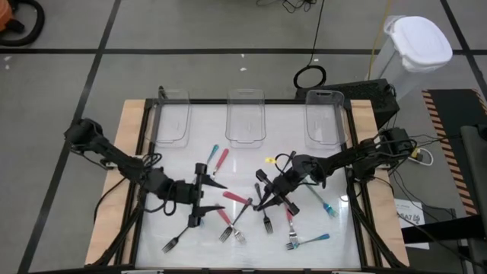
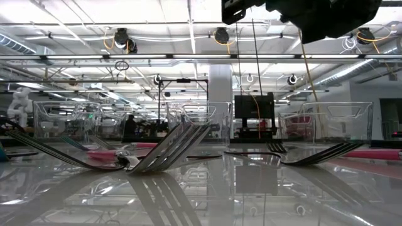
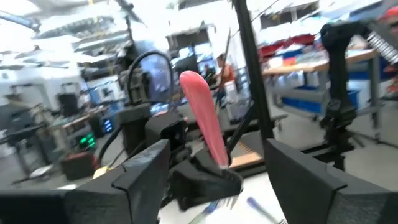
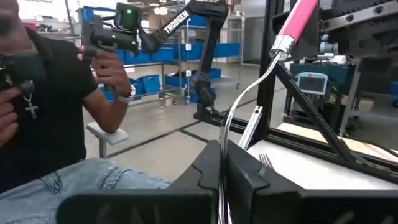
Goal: Sort silverware by color (type)
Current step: Put the pink fork into the left transparent bin
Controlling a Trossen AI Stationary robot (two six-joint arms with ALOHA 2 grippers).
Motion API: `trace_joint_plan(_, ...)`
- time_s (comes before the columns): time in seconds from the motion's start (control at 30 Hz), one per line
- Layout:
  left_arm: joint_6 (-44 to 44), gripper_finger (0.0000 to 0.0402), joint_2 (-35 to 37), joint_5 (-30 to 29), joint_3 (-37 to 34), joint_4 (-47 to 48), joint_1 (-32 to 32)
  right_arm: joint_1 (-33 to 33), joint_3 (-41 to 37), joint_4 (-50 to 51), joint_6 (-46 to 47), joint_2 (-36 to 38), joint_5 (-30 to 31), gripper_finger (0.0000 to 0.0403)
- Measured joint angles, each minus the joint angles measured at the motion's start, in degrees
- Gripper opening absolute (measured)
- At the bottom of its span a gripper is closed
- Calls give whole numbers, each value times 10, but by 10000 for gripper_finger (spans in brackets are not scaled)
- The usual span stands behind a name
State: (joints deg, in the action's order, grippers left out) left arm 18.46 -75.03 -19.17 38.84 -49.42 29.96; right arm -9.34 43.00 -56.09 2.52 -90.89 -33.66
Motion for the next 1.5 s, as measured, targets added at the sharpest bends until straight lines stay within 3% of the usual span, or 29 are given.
trace_joint_plan(0.27, -17, 263, -50, 159, 0, -89, -73, 0, 0, -4, -12, 0, -52, 4)
trace_joint_plan(0.47, -60, 263, -100, 286, 0, -182, -129, 3, 0, -7, -18, 0, -54, 4)
trace_joint_plan(0.77, -61, 263, -179, 389, 70, -217, -158, 12, 0, -7, -17, 0, -53, 4)
trace_joint_plan(0.97, -59, 238, -202, 428, 94, -216, -166, 15, 0, -7, -3, 0, -54, 4)
trace_joint_plan(1.5, -59, 64, -200, 445, 94, -217, -170, 14, 0, -5, 18, 0, -58, 4)
